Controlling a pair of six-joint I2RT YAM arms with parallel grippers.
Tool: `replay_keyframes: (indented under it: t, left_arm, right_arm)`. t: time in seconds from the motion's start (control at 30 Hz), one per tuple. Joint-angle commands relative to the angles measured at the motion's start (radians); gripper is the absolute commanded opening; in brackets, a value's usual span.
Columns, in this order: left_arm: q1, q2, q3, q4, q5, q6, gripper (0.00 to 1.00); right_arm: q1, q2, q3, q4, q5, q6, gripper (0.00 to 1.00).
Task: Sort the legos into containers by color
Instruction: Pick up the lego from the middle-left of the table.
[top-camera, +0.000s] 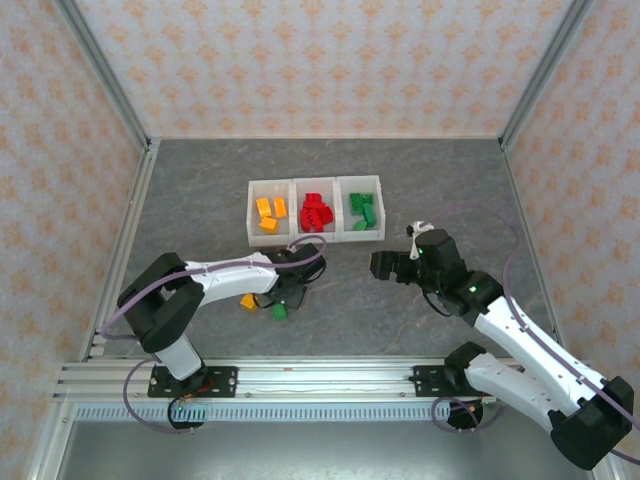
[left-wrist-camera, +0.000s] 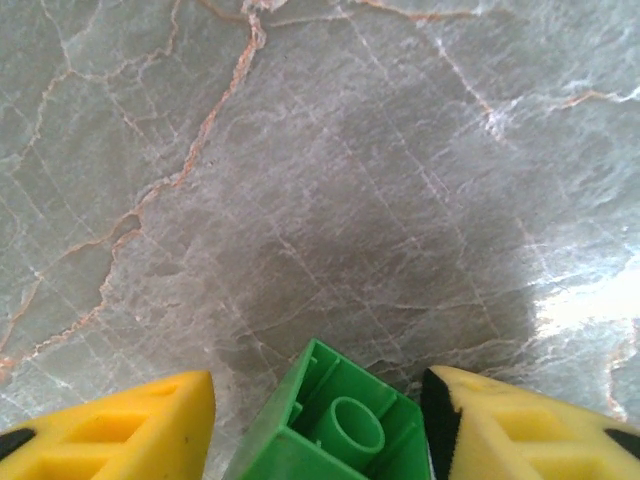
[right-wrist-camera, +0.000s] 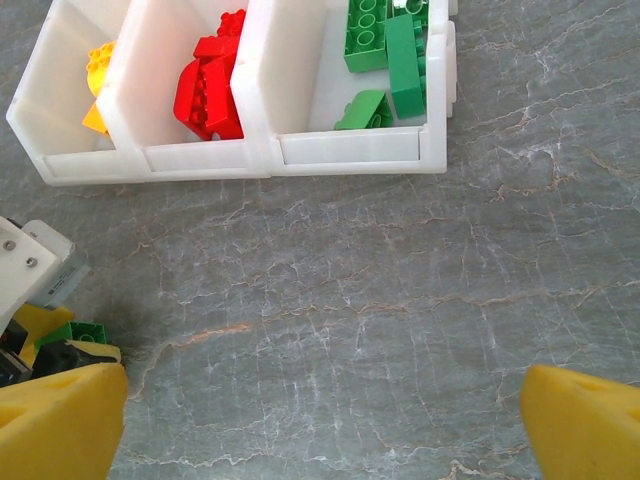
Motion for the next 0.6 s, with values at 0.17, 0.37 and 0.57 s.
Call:
replay_keyframes:
  t: [0.17, 0.37, 0.57]
  left_arm:
    - [0.019, 0.035, -0.028, 0.014, -0.008, -0.040, 0.42]
    - [0.020, 0.027, -0.023, 0.036, -0.032, -0.056, 0.26]
    - [0.020, 0.025, 0.068, 0.018, -0.146, -0.092, 0.16]
  right_arm:
    - [0.008, -0.001, -0.012, 0.008, 0.035, 0.013, 1.00]
    - [0.008, 0.006, -0.013, 0.008, 0.038, 0.013, 1.00]
    - [0.008, 0.000, -0.012, 0.007, 0.043, 0.015, 1.00]
